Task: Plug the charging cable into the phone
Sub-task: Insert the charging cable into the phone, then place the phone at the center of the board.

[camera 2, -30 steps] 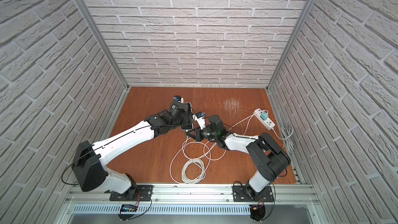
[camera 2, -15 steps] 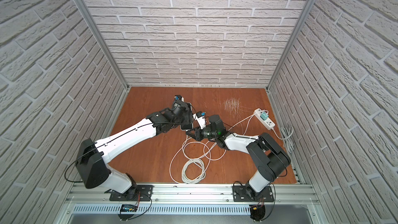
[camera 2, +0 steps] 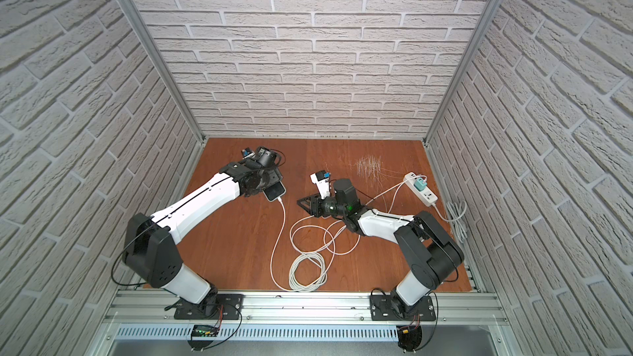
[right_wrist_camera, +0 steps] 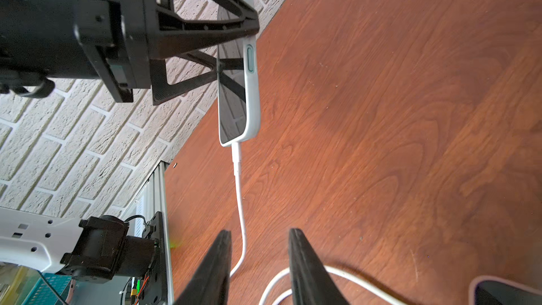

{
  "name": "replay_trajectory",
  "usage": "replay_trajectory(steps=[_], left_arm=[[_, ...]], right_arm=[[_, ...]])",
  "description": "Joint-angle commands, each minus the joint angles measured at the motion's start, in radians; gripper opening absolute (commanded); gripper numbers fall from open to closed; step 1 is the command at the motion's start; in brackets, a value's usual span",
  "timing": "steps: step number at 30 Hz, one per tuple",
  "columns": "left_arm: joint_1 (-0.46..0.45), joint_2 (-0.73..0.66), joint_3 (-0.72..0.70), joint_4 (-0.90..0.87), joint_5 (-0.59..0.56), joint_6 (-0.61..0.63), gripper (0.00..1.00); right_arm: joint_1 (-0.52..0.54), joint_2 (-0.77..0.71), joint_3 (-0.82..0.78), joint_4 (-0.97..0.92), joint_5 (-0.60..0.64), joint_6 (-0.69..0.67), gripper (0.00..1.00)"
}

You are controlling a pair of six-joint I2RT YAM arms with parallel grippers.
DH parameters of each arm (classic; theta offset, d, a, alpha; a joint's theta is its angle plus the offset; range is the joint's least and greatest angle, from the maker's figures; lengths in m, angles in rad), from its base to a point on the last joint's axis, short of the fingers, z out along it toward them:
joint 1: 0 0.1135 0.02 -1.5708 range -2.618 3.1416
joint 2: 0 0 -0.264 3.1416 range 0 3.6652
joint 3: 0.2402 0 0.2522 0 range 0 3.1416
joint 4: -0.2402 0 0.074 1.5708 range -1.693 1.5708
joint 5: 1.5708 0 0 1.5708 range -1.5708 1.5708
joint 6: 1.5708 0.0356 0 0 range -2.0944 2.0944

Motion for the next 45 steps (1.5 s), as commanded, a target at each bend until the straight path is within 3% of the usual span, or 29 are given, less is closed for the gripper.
replay_trajectory(steps=[1, 5, 13, 31, 37, 42, 45], left_arm=[[0.024, 0.024, 0.010, -0.051, -0.036, -0.161, 0.24], [0.066, 0.088, 0.029, -0.165, -0.020, -0.324, 0.22], [0.089, 0.141, -0.073, -0.136, 0.024, -0.494, 0.21], [0.092, 0.212, -0.166, -0.095, 0.040, -0.584, 0.38], [0.107, 0.235, -0.198, -0.043, 0.081, -0.581, 0.47], [0.112, 0.243, -0.201, -0.026, 0.089, -0.572, 0.66], [0.115, 0.243, -0.199, -0.018, 0.091, -0.565, 0.67]], right_arm=[[-0.015, -0.044, -0.010, 0.028, 0.041, -0.001, 0.39], [-0.021, -0.039, -0.012, 0.027, 0.054, 0.004, 0.40], [-0.026, -0.060, -0.027, -0.004, 0.125, -0.009, 0.42], [-0.026, -0.063, -0.029, -0.005, 0.142, -0.009, 0.43], [-0.026, -0.063, -0.030, -0.005, 0.140, -0.012, 0.43], [-0.026, -0.063, -0.031, -0.002, 0.138, -0.012, 0.43], [-0.026, -0.062, -0.031, -0.002, 0.135, -0.012, 0.43]])
